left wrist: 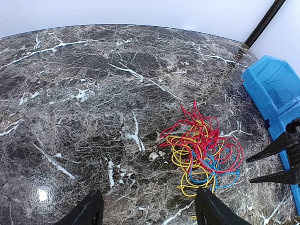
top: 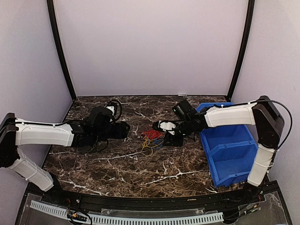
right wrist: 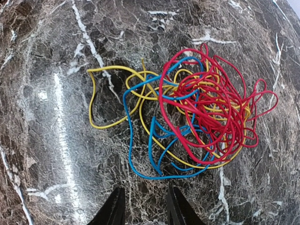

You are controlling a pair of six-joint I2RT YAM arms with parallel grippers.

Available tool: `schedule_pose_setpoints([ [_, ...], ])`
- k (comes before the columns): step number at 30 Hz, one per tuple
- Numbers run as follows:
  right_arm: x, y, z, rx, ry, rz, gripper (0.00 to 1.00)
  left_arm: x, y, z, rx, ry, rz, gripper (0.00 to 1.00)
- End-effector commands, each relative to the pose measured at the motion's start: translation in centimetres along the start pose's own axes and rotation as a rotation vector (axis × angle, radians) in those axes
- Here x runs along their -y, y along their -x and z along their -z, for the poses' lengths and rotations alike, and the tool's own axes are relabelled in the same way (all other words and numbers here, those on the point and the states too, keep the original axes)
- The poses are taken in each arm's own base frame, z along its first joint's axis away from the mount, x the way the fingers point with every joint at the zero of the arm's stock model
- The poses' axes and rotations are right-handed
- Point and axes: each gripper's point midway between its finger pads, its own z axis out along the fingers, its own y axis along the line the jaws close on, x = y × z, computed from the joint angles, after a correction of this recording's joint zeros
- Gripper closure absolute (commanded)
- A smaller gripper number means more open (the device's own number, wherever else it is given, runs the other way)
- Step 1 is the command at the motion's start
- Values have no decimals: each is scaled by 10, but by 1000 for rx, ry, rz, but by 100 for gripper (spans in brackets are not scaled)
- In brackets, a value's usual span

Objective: Untangle the cables

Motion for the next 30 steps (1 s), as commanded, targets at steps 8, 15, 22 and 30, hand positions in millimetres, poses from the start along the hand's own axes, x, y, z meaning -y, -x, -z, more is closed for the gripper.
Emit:
schedule_pose_setpoints([
  [8, 6, 13, -16, -2, -36, 2, 67, 1, 7, 7, 55, -34, 71, 30],
  [15, 4, 20, -28, -8, -37, 14, 72, 5, 4, 3, 40, -54, 84, 31],
  [22, 7, 22, -22, 4, -68, -11, 100, 7, 2, 5, 42, -79, 89, 31],
  [30, -32, 42, 8, 103, 76, 48, 100, 18, 28, -7, 101, -70, 15, 30],
])
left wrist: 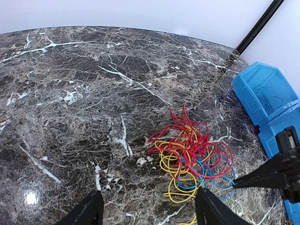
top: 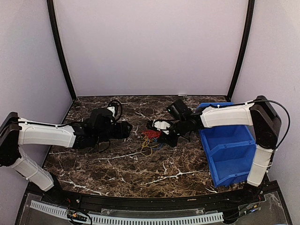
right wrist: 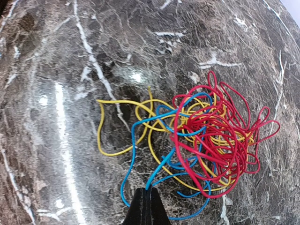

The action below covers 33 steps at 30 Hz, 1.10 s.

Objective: Untangle the cables

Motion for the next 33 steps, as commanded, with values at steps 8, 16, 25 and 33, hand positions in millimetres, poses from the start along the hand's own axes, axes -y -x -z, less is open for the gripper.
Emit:
schedule_pose_setpoints([
  [8, -52, 11, 30, 95, 148, 88, 100, 60, 64, -76, 52, -149, -71, 34],
  [16, -58, 9, 38, 126, 146, 99, 100, 132, 21, -142, -149, -576, 0, 64],
  [25, -62, 5, 30, 124, 173, 96, 100, 116, -59, -133, -366, -612, 61, 84],
  [33, -77, 68, 91, 286, 243, 94, 100, 76, -109, -80, -468, -548, 55, 85],
])
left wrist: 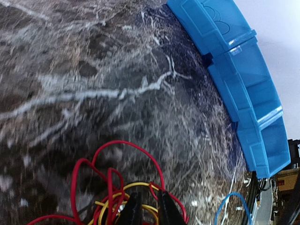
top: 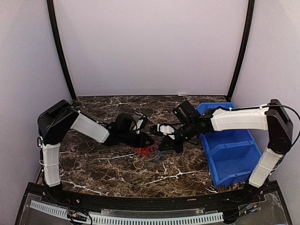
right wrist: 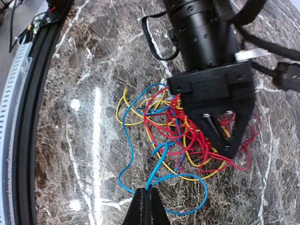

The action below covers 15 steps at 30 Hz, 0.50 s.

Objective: Untangle the cables

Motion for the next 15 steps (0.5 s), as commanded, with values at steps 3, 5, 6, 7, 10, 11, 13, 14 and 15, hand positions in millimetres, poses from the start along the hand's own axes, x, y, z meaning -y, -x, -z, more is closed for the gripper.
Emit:
schedule_pose_setpoints([
  [3, -29, 88, 59, 217, 51, 91, 100, 3, -50, 42, -64, 13, 13, 85],
  [5, -35, 91, 59, 215, 78, 100, 100, 6, -49, 57, -26, 28, -10, 84],
  [6, -37, 91, 58, 209, 89, 99, 100, 14, -35, 70, 33, 40, -39, 83],
  [7, -39, 92, 59, 202, 101, 95, 100, 13, -37, 78, 39, 66, -70, 80],
  [10, -41, 101, 61, 198, 113, 102, 100, 22, -1, 130, 181, 227, -180, 65],
  [11, -41, 104, 62, 199, 110, 107, 100, 35, 13, 153, 251, 242, -230, 62],
  [13, -41, 109, 63, 202, 104, 119, 100, 46, 27, 190, 363, 287, -285, 54],
  [14, -42, 111, 63, 204, 104, 123, 100, 43, 25, 200, 395, 315, -292, 48],
  [15, -43, 113, 62, 204, 105, 126, 100, 57, 34, 221, 470, 298, -307, 46],
])
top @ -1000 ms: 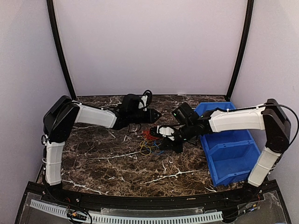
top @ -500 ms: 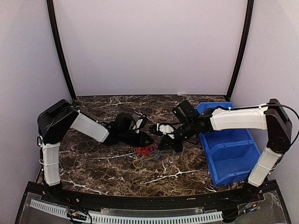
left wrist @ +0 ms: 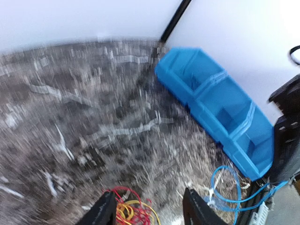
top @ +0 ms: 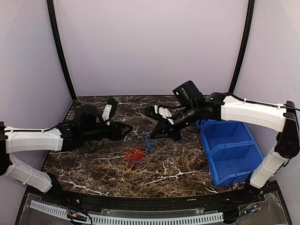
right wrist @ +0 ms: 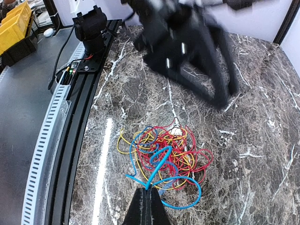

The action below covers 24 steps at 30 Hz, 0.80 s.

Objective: Untangle the cables

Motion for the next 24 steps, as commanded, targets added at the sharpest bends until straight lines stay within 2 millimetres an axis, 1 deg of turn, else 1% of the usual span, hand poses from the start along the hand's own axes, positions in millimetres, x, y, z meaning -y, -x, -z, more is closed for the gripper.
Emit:
schedule_pose_setpoints([
  [1, -8, 12, -4, 2, 33, 10, 100, -10, 31, 60, 208, 134, -107, 42],
  [2, -7, 12, -5, 1, 37, 8, 100, 1, 41, 75, 270, 95, -120, 41],
  [3, -8, 13, -7, 0, 42, 3, 100, 11, 35, 78, 280, 26, -134, 37],
  [4, -7, 13, -8, -3, 45, -3, 100, 26, 35, 87, 307, -39, -150, 34],
  [5, -6, 13, -9, -4, 46, -6, 100, 32, 31, 89, 327, -72, -167, 34],
  [6, -5, 13, -11, -8, 48, -8, 100, 44, 27, 92, 332, -114, -186, 33],
  [7, -4, 12, -12, -14, 47, -14, 100, 48, 22, 90, 332, -125, -208, 33],
  [8, -4, 12, -13, -19, 48, -17, 100, 55, 17, 88, 323, -142, -222, 35],
  [9, -3, 11, -13, -22, 46, -19, 100, 56, 11, 82, 304, -137, -236, 36],
  [10, -2, 12, -14, -24, 44, -18, 100, 62, 8, 79, 298, -150, -249, 38],
  [11, -1, 12, -14, -25, 43, -20, 100, 63, 3, 72, 277, -150, -271, 39],
  [12, 0, 12, -15, -27, 42, -25, 100, 71, 3, 71, 282, -175, -289, 39],
  [13, 0, 13, -15, -26, 44, -29, 100, 72, -4, 63, 260, -175, -310, 39],
  [14, 0, 14, -16, -24, 48, -33, 100, 80, -2, 62, 272, -201, -321, 39],
  [15, -1, 15, -16, -23, 51, -39, 100, 80, -8, 53, 246, -205, -331, 39],
  [16, 0, 16, -15, -20, 52, -43, 100, 88, -5, 51, 255, -235, -339, 38],
  [17, 0, 17, -15, -17, 54, -47, 100, 88, -14, 40, 222, -242, -346, 38],
  [18, 0, 19, -14, -14, 53, -48, 100, 96, -12, 37, 227, -272, -354, 38],
  [19, 0, 20, -14, -12, 54, -49, 100, 96, -21, 27, 197, -275, -359, 38],
  [20, 0, 21, -13, -9, 54, -48, 100, 100, -17, 24, 214, -286, -360, 39],
  [21, -1, 23, -12, -6, 55, -50, 100, 95, -26, 13, 189, -271, -346, 39],
  [22, -1, 24, -12, -2, 58, -51, 100, 94, -29, 4, 195, -272, -330, 39],
  [23, -2, 27, -10, 3, 61, -53, 100, 96, -24, 3, 231, -286, -327, 40],
  [24, -3, 29, -9, 8, 64, -52, 100, 91, -35, -7, 203, -279, -319, 41],
])
